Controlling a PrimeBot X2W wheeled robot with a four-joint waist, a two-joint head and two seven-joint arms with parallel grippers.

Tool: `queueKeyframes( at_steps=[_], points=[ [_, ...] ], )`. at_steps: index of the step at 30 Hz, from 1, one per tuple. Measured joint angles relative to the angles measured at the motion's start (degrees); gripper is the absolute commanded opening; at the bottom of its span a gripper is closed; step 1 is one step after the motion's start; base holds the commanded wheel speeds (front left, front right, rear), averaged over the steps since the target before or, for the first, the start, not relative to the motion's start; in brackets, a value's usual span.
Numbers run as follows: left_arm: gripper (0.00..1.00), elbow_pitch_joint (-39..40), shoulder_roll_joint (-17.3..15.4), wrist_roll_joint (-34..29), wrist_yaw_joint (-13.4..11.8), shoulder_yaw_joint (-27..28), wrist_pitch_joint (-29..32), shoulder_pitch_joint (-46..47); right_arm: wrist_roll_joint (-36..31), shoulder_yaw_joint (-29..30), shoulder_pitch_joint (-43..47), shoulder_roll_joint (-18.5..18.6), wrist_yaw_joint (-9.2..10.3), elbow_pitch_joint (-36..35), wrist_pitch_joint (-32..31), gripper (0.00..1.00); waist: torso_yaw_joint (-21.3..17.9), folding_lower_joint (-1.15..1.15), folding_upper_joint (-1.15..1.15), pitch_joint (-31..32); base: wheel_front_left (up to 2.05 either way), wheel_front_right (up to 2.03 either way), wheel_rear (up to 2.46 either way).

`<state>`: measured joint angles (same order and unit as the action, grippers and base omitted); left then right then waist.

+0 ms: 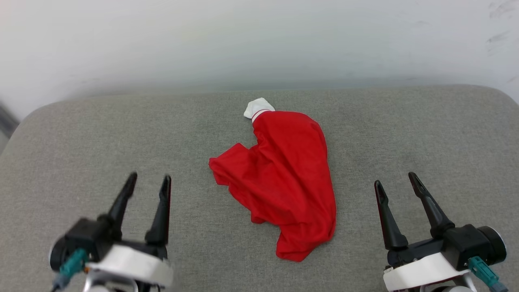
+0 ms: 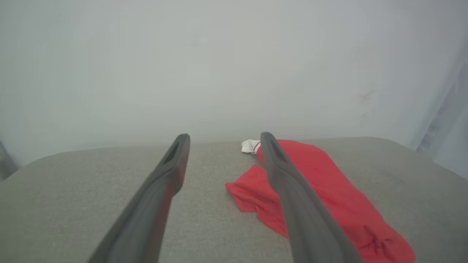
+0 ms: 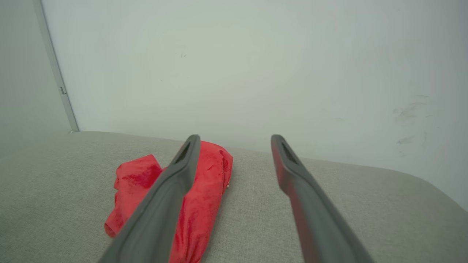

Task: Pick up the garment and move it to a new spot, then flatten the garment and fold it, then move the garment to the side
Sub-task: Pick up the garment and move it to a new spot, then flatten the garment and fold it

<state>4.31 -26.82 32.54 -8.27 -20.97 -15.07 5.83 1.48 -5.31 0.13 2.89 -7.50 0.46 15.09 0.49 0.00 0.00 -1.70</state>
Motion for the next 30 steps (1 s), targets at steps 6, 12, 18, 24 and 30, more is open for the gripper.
queueKeyframes(
  at_steps=[6, 12, 18, 24, 30],
  points=[
    [1.00, 0.7, 5.9, -5.5, 3.9, 4.0, 0.0, -8.2, 0.0, 0.3, 0.0, 0.0, 0.00, 0.0, 0.0, 1.00, 0.2, 0.00, 0.00, 0.0, 0.00, 0.00, 0.00],
    [1.00, -0.7, 11.7, -9.6, 8.7, 6.4, 0.0, -10.5, 0.1, 0.1, -0.1, 0.0, 0.00, 0.0, 0.0, 1.00, 0.3, 0.00, 0.00, -0.1, 0.00, 0.00, 0.00],
    [1.00, -1.4, 13.8, -11.5, 11.4, 8.5, 0.0, -10.1, 0.3, -0.3, -0.1, 0.0, 0.00, 0.1, 0.0, 1.00, 0.4, 0.00, 0.00, -0.3, 0.00, 0.00, 0.00],
    [1.00, -2.9, 15.5, -13.2, 13.7, 8.8, 0.0, -9.8, 0.2, -0.5, -0.1, 0.0, 0.00, -0.1, 0.0, 1.00, -0.2, 0.00, 0.00, -1.3, 0.00, 0.00, 0.00],
    [1.00, -6.4, 13.7, -13.6, 15.0, 4.1, 3.6, -5.0, -0.5, -0.9, -1.4, 0.0, 0.00, -0.6, 0.0, 1.00, -0.8, 0.00, 0.00, -4.1, 0.00, 0.00, 0.00]
  ],
)
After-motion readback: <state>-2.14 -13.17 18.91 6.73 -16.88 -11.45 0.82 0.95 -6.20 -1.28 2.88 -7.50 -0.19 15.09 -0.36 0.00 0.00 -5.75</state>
